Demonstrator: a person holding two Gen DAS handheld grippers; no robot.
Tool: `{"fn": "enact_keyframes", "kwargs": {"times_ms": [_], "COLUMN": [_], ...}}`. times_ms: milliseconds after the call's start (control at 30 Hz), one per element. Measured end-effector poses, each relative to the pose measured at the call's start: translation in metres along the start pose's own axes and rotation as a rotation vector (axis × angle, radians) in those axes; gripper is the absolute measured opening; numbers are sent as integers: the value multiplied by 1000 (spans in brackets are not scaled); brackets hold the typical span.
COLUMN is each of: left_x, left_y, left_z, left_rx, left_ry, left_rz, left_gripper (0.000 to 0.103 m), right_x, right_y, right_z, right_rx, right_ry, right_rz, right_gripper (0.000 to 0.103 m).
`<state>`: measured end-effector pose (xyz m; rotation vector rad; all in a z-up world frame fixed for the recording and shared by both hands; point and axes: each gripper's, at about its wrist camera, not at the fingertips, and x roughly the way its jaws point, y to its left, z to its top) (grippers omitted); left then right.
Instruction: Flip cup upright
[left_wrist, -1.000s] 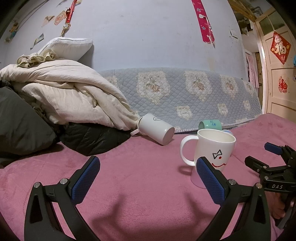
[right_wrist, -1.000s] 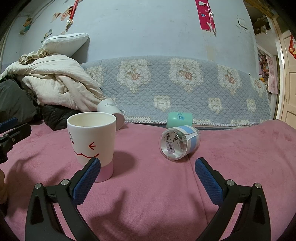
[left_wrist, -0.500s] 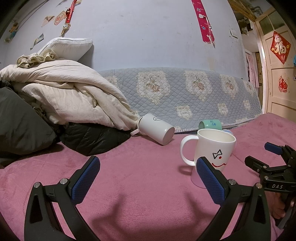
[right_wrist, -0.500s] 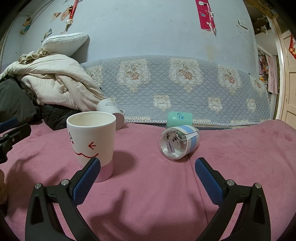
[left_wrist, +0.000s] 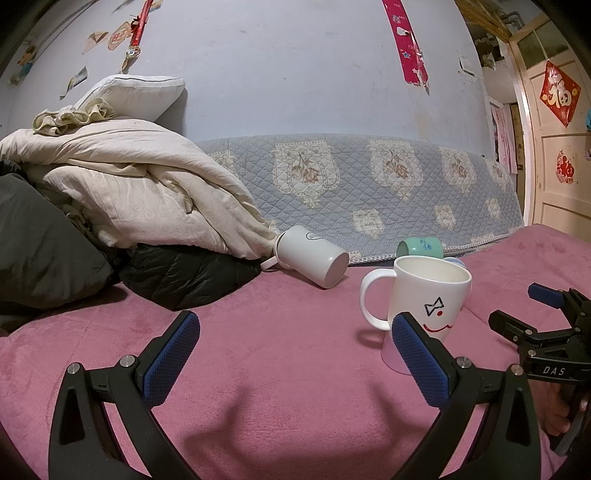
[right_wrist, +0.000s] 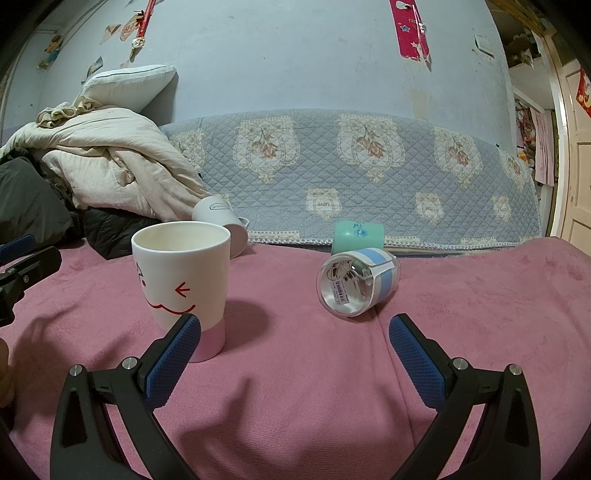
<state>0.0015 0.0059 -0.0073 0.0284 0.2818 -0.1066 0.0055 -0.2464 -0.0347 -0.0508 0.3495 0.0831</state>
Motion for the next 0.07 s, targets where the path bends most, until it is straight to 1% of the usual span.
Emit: {"fn": "enact_keyframes", "kwargs": {"times_ms": [67], "left_x": [0], "left_y": [0], "left_z": [0], "left_rx": [-1], "left_ry": [3], "left_rz": [0], "left_gripper": [103], "right_x": [0], "right_y": [0], "right_z": [0], "right_rx": [0], "right_ry": [0], "right_rz": [0], "right_gripper": [103]}}
